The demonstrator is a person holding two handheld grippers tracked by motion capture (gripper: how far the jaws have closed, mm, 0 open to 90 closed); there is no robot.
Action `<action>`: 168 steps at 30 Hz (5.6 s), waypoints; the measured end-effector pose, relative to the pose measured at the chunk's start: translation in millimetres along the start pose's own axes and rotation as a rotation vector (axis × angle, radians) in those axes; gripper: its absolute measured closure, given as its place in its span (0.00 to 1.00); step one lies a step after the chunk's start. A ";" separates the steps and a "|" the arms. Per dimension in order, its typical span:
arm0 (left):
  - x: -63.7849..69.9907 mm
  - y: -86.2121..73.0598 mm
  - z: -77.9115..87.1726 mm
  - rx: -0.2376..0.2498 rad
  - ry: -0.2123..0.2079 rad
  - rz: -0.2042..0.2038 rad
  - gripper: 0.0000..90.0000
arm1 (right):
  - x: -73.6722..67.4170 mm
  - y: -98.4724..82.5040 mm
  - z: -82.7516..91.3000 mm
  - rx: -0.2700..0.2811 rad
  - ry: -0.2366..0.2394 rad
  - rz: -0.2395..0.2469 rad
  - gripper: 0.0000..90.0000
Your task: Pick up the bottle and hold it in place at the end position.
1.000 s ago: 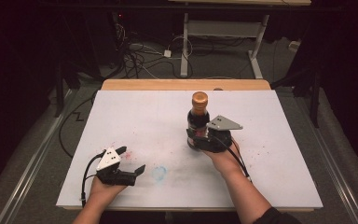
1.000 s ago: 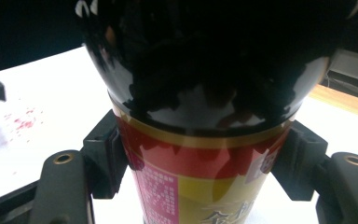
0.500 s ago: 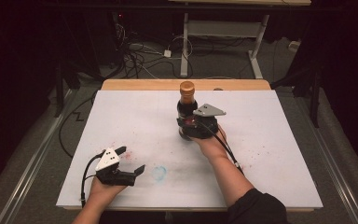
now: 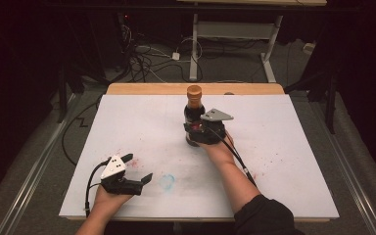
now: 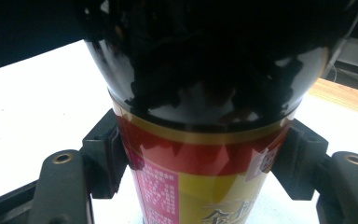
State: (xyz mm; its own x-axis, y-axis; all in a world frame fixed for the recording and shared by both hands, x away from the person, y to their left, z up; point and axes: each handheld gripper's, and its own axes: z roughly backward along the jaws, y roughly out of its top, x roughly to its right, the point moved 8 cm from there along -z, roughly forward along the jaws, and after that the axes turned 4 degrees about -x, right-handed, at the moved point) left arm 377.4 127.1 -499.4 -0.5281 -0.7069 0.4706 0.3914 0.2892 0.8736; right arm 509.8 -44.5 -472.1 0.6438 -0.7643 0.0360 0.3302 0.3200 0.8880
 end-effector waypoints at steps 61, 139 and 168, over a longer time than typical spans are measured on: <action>57.5 55.3 -163.9 -0.037 -0.101 0.046 0.02 | 24.1 -3.2 108.5 0.097 0.062 0.010 0.92; 65.3 50.4 -193.1 -0.010 -0.089 -0.005 0.32 | 8.0 97.7 99.7 -0.002 0.103 0.114 1.00; 64.7 49.2 -193.1 0.023 -0.080 -0.021 0.34 | 2.5 102.3 98.8 -0.037 0.085 0.087 1.00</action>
State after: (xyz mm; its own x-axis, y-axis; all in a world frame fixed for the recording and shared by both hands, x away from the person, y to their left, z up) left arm 508.0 -29.0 -450.0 -0.5949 -0.6592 0.4600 0.3625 0.2907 0.8855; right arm 477.0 -69.0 -335.9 0.7267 -0.6832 0.0716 0.2950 0.4045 0.8656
